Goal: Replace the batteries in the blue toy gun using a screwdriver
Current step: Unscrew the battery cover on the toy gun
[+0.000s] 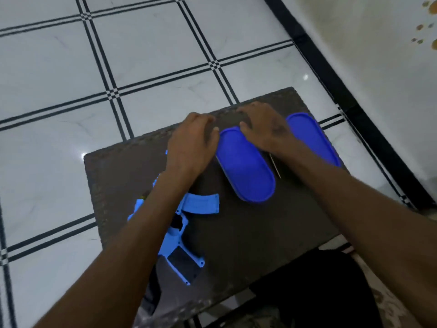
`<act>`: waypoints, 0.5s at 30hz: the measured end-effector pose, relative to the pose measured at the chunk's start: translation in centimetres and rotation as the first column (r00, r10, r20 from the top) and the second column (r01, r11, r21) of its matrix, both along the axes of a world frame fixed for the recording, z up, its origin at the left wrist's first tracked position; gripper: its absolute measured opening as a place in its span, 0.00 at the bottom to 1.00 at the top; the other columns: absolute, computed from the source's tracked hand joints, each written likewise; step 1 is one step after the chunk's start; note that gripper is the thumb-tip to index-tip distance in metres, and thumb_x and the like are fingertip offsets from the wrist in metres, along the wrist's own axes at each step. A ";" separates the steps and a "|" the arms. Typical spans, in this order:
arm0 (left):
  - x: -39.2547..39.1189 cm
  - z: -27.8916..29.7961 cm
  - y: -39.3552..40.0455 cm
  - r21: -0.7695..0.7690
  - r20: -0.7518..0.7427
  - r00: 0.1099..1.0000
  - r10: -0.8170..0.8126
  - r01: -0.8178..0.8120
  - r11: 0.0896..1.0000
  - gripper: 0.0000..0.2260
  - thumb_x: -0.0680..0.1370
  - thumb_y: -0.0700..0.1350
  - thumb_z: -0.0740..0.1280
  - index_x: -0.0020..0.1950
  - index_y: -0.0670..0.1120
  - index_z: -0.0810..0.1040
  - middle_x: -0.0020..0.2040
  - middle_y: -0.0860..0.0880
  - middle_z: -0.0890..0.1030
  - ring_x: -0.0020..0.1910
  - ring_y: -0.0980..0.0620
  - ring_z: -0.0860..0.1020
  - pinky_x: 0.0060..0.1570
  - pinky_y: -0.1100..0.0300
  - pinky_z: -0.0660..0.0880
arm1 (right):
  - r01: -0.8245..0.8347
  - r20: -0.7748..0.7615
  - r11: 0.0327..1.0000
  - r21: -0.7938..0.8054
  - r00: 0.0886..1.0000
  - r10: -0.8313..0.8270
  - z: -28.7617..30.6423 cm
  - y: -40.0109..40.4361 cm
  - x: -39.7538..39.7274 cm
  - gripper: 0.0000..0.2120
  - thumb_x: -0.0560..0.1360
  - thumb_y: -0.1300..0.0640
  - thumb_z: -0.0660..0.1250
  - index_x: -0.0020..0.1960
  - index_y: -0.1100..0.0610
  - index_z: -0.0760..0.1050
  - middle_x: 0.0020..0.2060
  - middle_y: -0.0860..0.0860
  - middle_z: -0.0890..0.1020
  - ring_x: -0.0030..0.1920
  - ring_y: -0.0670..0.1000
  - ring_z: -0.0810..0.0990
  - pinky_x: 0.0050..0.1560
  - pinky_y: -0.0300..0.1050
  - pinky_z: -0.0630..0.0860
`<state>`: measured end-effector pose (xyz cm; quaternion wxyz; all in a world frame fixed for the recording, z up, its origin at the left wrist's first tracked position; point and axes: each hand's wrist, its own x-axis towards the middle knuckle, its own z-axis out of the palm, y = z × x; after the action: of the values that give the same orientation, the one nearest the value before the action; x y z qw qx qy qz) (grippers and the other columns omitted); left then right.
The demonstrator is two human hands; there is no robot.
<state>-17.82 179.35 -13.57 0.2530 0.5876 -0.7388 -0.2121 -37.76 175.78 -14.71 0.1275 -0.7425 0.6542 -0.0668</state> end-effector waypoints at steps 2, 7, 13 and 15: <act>0.5 -0.9 -0.1 -0.037 0.005 1.000 0.016 -0.016 0.999 0.13 0.78 0.49 0.63 0.59 0.47 0.78 0.54 0.46 0.78 0.51 0.46 0.77 0.50 0.55 0.71 | -0.009 -0.013 0.999 -0.038 1.000 0.009 -0.8 -0.7 0.1 0.18 0.75 0.52 0.61 0.62 0.58 0.76 0.57 0.58 0.79 0.60 0.60 0.76 0.60 0.53 0.73; 0.4 -0.7 1.6 -0.120 0.010 0.998 0.063 -0.061 0.991 0.11 0.78 0.50 0.62 0.56 0.49 0.79 0.54 0.48 0.79 0.53 0.46 0.77 0.51 0.56 0.70 | 0.064 0.001 0.990 -0.125 0.998 -0.064 0.2 -0.7 0.0 0.17 0.75 0.50 0.62 0.60 0.55 0.78 0.57 0.58 0.80 0.60 0.59 0.76 0.60 0.52 0.73; -2.9 0.4 8.6 -0.028 -0.042 0.991 0.124 -0.125 0.992 0.16 0.76 0.52 0.66 0.62 0.49 0.78 0.61 0.45 0.76 0.60 0.47 0.75 0.58 0.59 0.67 | 0.040 -0.104 0.972 -0.232 0.992 -0.066 1.8 5.6 -3.0 0.22 0.69 0.47 0.58 0.55 0.57 0.80 0.50 0.60 0.82 0.53 0.62 0.79 0.54 0.49 0.72; -4.5 0.4 10.0 0.040 -0.023 0.995 0.099 -0.099 0.994 0.22 0.75 0.57 0.68 0.66 0.49 0.76 0.68 0.43 0.71 0.65 0.45 0.72 0.64 0.57 0.66 | 0.126 -0.112 0.970 -0.206 0.982 -0.152 2.1 7.9 -5.2 0.22 0.69 0.47 0.62 0.60 0.55 0.78 0.58 0.60 0.79 0.61 0.62 0.74 0.61 0.53 0.69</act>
<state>-22.35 189.35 -13.18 0.2611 0.6255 -0.7013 -0.2207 -42.93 183.67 -12.57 0.0059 -0.7064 0.7016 -0.0931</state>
